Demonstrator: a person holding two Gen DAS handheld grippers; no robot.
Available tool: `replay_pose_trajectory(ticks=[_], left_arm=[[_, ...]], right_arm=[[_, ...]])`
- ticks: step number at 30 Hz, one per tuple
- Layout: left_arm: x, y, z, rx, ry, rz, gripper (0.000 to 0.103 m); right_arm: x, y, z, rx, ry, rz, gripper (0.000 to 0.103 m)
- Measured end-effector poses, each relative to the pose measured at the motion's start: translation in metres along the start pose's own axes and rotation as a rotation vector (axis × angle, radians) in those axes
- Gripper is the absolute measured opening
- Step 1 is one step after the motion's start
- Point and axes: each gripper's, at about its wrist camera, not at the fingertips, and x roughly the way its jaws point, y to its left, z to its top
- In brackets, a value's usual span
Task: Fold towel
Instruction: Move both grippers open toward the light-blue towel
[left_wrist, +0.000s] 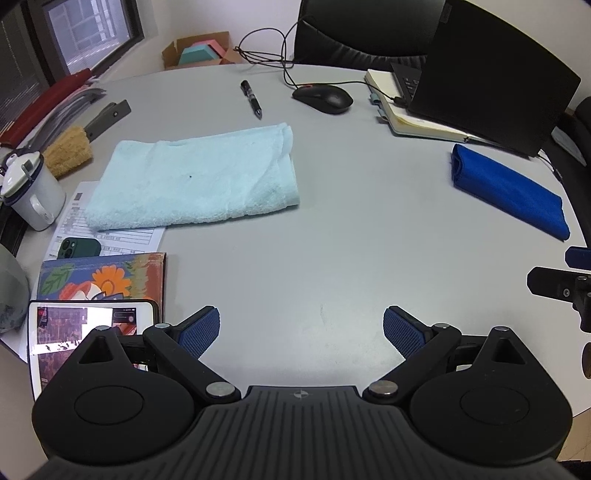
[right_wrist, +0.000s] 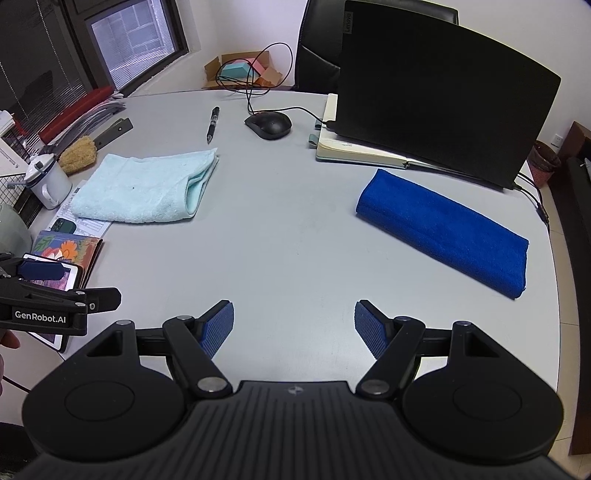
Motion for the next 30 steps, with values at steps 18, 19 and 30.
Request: replay_pose_trajectory(ticks=[18, 19, 30], left_arm=[[0.002, -0.001, 0.004, 0.006, 0.002, 0.010, 0.097], [0.003, -0.004, 0.004, 0.006, 0.003, 0.013, 0.097], [0.009, 0.000, 0.012, -0.002, 0.009, 0.016, 0.097]], right_arm=[[0.003, -0.004, 0.000, 0.001, -0.002, 0.010, 0.073], [0.004, -0.003, 0.001, 0.001, -0.002, 0.010, 0.073], [0.012, -0.001, 0.007, -0.003, 0.004, 0.014, 0.073]])
